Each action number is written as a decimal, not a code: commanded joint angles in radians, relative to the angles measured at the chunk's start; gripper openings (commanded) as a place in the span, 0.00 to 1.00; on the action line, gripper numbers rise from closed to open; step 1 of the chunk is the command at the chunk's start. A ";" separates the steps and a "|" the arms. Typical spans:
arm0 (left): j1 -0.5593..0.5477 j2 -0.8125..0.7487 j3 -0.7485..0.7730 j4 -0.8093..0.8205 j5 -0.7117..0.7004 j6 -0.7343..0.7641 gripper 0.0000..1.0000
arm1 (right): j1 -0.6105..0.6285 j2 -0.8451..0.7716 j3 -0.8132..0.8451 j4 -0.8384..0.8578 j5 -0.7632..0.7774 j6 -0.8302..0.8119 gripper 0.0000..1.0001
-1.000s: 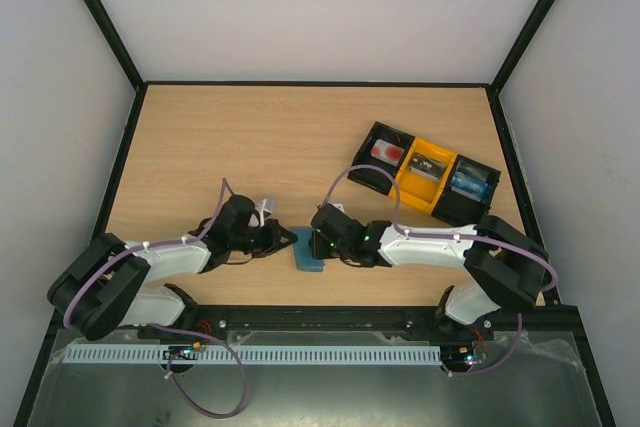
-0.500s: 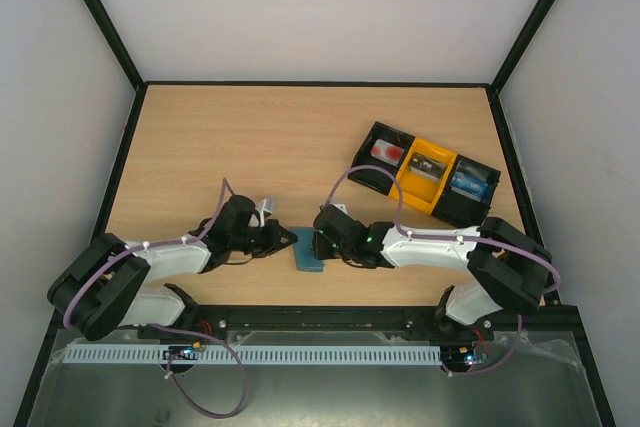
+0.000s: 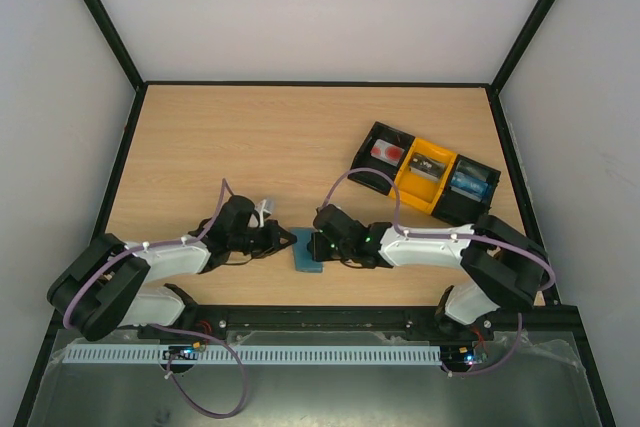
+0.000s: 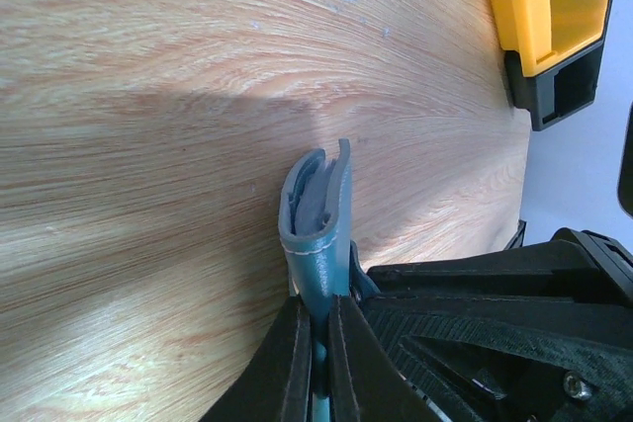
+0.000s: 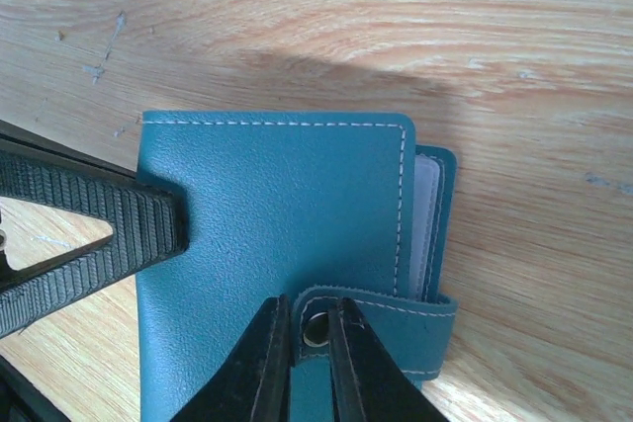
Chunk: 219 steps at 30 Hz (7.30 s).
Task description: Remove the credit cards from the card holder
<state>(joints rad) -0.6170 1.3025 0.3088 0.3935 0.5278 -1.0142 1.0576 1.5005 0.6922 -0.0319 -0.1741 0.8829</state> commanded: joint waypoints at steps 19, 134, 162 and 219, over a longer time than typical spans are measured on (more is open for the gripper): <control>-0.003 0.028 -0.034 0.040 0.003 0.011 0.03 | -0.003 -0.067 -0.062 -0.068 0.121 0.008 0.02; -0.038 0.093 -0.068 0.246 0.033 -0.029 0.56 | -0.006 -0.609 -0.400 -0.052 0.406 0.267 0.02; -0.040 0.141 -0.064 0.309 0.029 -0.034 0.47 | -0.007 -0.623 -0.432 -0.043 0.409 0.281 0.02; -0.220 -0.360 -0.210 0.084 -0.246 -0.121 0.03 | 0.120 -0.110 -0.208 0.297 0.026 0.208 0.65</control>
<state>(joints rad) -0.8330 0.9493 0.0814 0.4824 0.2924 -1.1511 1.1713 1.3678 0.5076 0.1925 -0.1287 1.1027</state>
